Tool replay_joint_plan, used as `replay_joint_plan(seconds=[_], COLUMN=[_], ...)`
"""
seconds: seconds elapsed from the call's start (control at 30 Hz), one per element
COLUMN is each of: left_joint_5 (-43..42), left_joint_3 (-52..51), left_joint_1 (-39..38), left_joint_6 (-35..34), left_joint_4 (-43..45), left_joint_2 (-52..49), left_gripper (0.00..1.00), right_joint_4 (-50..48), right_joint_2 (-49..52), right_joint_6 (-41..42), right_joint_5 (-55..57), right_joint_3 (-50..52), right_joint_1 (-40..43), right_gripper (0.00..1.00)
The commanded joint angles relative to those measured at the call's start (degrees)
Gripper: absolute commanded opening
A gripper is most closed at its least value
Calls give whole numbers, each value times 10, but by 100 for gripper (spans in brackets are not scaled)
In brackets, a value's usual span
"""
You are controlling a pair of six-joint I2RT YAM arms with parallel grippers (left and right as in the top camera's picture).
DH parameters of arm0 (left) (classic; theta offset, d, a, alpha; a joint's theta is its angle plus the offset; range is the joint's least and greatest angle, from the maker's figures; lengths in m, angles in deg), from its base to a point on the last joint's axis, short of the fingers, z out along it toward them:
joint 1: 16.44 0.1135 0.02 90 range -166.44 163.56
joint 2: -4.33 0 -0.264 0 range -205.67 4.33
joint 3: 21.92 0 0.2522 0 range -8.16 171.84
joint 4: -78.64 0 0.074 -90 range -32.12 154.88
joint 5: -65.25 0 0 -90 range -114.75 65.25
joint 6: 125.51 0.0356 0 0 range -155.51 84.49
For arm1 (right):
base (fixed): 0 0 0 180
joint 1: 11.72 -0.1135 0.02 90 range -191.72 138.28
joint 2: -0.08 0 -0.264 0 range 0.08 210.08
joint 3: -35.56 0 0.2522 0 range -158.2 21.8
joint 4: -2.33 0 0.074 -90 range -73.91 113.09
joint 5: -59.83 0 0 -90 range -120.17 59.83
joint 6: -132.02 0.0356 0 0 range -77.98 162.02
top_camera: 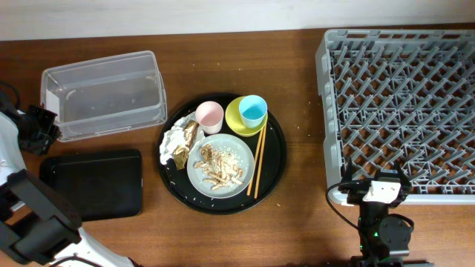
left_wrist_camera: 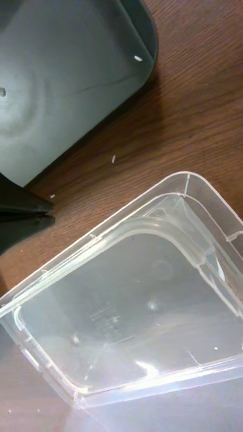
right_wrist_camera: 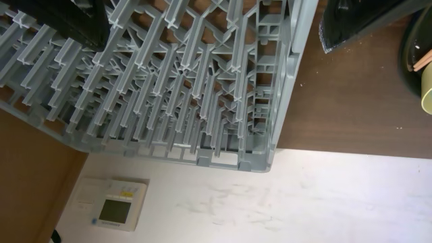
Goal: Sort waste into correct bins and load items into the dishwasher rack
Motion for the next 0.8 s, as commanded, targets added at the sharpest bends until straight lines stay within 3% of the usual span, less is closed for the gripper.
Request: replay_joint_plan(seconds=[0.0, 0.3, 0.7, 0.77], left_joint_5=[13, 41, 39, 16], left_joint_3=[-1, -1, -1, -1], left_joint_1=[2, 2, 2, 2], left_joint_6=[-29, -54, -54, -6], left_joint_4=[1, 32, 172, 205], left_joint_2=[-1, -48, -48, -48], left_gripper=[1, 1, 1, 4], right_joint_4=[4, 4, 4, 4], right_joint_2=[-3, -3, -3, -3], right_joint_6=[2, 2, 2, 2], right_joint_5=[9, 9, 9, 9], right_joint_3=[3, 3, 3, 3], right_joint_1=[-3, -4, -3, -3], right_gripper=[98, 98, 98, 98])
